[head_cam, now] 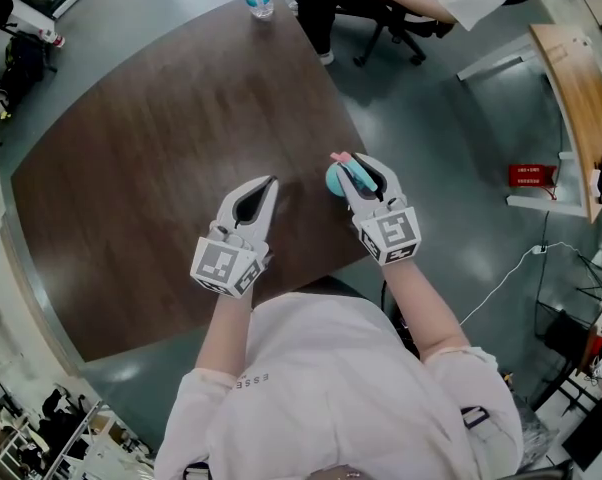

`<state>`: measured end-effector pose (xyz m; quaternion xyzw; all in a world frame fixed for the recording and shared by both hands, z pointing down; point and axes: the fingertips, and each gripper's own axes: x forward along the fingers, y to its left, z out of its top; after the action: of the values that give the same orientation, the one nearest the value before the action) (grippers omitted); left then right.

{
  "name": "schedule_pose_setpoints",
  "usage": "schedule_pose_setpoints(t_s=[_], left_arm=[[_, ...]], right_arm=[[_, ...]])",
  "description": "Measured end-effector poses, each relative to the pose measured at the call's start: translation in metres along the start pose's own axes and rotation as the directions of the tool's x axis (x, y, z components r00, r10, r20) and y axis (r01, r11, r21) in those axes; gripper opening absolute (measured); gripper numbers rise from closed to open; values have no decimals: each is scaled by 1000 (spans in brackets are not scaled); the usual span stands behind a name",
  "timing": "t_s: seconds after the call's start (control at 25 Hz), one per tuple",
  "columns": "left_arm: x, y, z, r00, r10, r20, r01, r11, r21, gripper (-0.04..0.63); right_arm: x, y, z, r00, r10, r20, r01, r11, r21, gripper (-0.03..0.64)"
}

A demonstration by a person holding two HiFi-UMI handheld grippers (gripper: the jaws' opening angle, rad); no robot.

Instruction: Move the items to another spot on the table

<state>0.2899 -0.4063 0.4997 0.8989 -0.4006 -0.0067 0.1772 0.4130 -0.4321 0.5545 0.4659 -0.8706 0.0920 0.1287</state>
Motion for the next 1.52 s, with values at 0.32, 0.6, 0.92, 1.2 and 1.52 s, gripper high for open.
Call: schedule_pose_setpoints(t_s=[0.32,0.6,0.92,1.2,1.52], left_arm=[[-13,-9,13,999,5,33,-6,999,36,8],[-48,-34,16,995,59,75,-64,995,70,8],[-120,-58,16,978,162,130,-174,981,82,8],[-210,-40,19,918,348,190,-364,930,56,8],[-328,-4,8,829,508,235,-521,853,-7,8]], right_arm=[[-19,4,16,999,-8,31,10,999,-46,107],[-57,19,21,998,11,59,-7,998,-68,107],[-77,70,26,991,106,85,-97,990,-98,106],[-67,146,32,961,270,67,-258,955,-143,106],[-42,256,37,910,413,42,-397,896,-199,107]])
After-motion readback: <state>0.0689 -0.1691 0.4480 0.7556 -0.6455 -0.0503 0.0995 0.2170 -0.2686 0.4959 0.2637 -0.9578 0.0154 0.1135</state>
